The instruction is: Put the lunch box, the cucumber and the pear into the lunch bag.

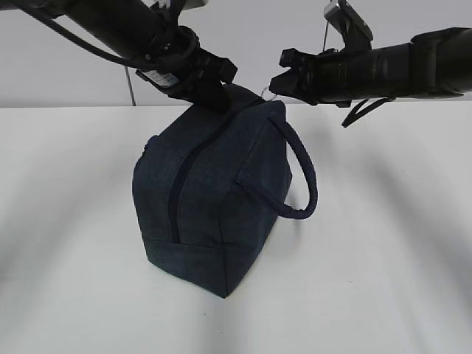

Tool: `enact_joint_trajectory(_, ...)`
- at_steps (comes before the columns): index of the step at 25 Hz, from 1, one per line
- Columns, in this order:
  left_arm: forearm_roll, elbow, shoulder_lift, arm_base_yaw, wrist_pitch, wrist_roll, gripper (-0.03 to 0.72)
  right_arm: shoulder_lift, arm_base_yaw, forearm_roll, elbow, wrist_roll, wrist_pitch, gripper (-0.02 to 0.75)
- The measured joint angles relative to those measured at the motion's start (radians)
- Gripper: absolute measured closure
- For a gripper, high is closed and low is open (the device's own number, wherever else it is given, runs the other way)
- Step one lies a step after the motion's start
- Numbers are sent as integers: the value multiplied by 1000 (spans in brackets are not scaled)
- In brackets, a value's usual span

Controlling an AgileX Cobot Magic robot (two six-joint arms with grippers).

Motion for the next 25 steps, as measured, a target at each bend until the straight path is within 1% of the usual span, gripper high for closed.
enact_joint_trajectory(3, 6, 0, -9, 0, -9, 0, 668, 2, -2, -50, 0, 10, -34, 732)
enact_joint_trajectory(8, 10, 1, -13, 0, -26, 0, 670, 62, -4, -122, 0, 80, -35, 732)
enact_joint_trajectory(11, 17, 2, -19, 0, -26, 0, 670, 96, -4, -131, 0, 102, -31, 732)
enact_joint_trajectory(22, 32, 5, -51, -1, -11, 9, 670, 103, -4, -172, -2, 131, -21, 731)
enact_joint_trajectory(24, 35, 5, -52, -1, 1, 9, 642, 104, -4, -172, -9, 131, 5, 711)
enact_joint_trajectory(25, 37, 5, -55, -1, 8, 9, 606, 107, -6, -182, -15, 131, 21, 680)
